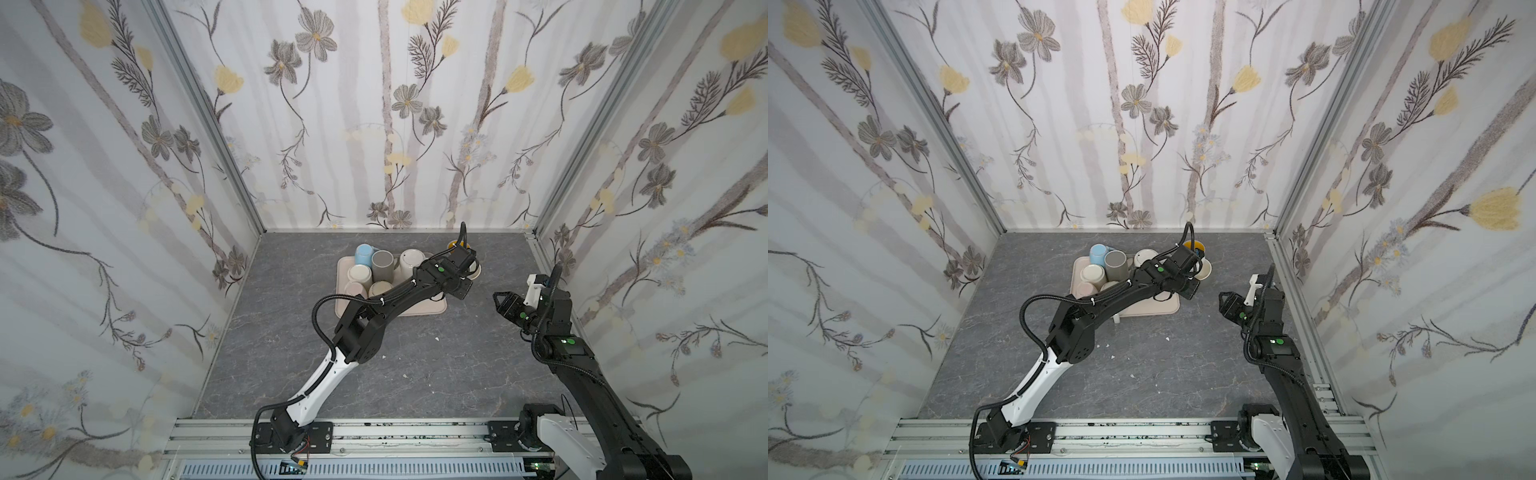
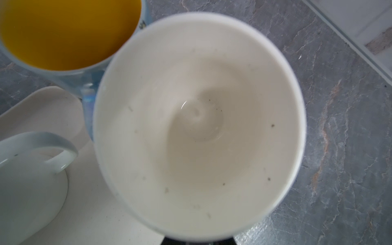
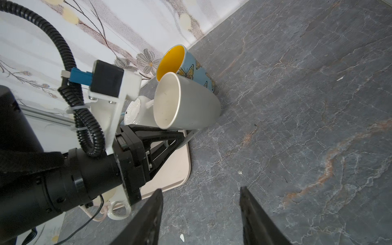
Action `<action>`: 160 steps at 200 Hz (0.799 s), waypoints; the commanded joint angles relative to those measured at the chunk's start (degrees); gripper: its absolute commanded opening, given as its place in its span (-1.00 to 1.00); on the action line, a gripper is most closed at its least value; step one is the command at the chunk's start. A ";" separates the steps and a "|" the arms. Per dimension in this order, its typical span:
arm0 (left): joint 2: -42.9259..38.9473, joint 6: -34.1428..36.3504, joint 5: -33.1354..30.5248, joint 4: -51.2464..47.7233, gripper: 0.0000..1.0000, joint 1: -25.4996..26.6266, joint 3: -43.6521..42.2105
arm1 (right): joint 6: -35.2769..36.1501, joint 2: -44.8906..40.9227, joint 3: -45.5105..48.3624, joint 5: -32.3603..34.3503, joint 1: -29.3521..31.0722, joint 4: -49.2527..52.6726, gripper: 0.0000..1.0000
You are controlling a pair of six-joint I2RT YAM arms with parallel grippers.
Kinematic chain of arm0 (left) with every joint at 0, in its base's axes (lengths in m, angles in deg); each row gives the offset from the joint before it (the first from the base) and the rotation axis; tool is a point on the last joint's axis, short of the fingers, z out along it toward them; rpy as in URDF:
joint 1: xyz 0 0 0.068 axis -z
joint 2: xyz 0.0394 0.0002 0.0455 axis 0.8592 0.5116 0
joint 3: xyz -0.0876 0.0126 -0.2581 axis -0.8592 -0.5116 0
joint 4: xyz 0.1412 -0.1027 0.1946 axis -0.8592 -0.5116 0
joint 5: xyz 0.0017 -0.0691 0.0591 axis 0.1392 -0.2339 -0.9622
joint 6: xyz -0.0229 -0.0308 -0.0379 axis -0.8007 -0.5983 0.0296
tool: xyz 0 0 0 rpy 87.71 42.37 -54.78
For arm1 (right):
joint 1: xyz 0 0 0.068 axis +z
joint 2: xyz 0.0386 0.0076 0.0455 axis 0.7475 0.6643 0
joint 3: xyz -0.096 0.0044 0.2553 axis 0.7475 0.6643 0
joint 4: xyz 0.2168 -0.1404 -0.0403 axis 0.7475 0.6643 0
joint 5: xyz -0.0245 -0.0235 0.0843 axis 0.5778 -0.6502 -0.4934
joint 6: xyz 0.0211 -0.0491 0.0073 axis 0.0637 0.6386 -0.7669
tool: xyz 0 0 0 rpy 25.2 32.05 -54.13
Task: Turn the mug right side up
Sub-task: 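Lower the grey mug beside the blue mug and open the left gripper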
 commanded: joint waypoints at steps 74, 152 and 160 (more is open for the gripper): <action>2.55 0.14 -3.64 -0.87 -0.56 -0.63 0.87 | 0.71 0.34 1.46 -0.95 0.01 -1.91 0.15; 0.48 -0.36 -3.91 -1.46 -0.17 -0.58 0.76 | 0.62 2.41 0.39 -2.99 -0.03 -2.69 0.14; 0.04 -0.31 -3.87 -1.53 -0.12 -0.60 0.69 | 0.47 2.42 0.41 -3.13 0.01 -2.72 0.14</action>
